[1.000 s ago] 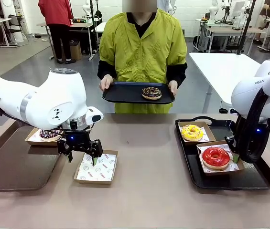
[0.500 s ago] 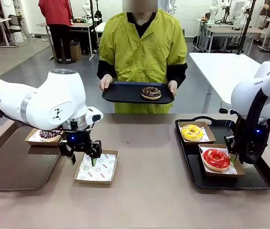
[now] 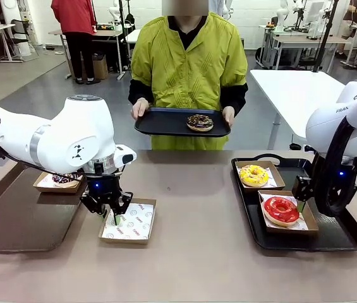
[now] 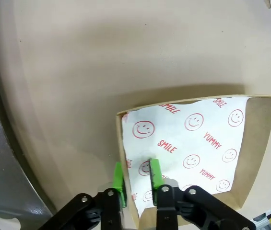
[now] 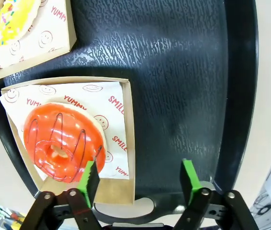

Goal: Individually package the donuts and arrange them on the tray.
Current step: Place the picked Paper togo box on the Handle tray while simultaneously picking up another Paper togo box from the table with the other hand.

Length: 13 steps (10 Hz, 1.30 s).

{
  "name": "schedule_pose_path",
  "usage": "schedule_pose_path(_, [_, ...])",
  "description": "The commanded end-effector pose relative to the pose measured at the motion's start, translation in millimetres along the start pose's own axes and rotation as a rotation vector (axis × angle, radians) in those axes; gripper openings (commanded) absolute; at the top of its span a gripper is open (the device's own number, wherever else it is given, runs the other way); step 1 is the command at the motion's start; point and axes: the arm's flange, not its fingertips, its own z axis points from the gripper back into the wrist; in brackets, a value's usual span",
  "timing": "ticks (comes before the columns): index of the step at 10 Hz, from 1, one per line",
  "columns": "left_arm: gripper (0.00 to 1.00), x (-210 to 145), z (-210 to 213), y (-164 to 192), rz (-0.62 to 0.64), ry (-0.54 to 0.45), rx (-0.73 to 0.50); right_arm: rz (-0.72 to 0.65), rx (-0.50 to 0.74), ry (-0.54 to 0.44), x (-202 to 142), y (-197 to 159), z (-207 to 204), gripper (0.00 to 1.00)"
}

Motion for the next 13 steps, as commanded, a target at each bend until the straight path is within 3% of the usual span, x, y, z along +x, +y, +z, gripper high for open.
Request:
schedule_pose_path(1, [0.0, 3.0, 5.3, 2.7, -0.017, 0.02, -0.012, -0.009, -0.004, 0.002, 2.0, -0.4, 1.8, 1.0])
schedule_pose_path(7, [0.0, 1.9, 12.6, 2.5, -0.012, 0.047, -0.014, 0.007, 0.035, 0.004, -6.6, -2.0, 9.2, 1.0])
schedule_pose_path(9, [0.0, -3.5, 59.4, 6.9, -0.05, 0.018, -0.082, 0.149, 0.293, 0.058, -34.7, -27.7, 47.9, 1.0])
schedule_pose_path(13, [0.0, 35.8, 147.3, 2.7, -0.068, -0.008, -0.098, 0.201, 0.772, -0.031, -59.7, -145.4, 99.1, 1.0])
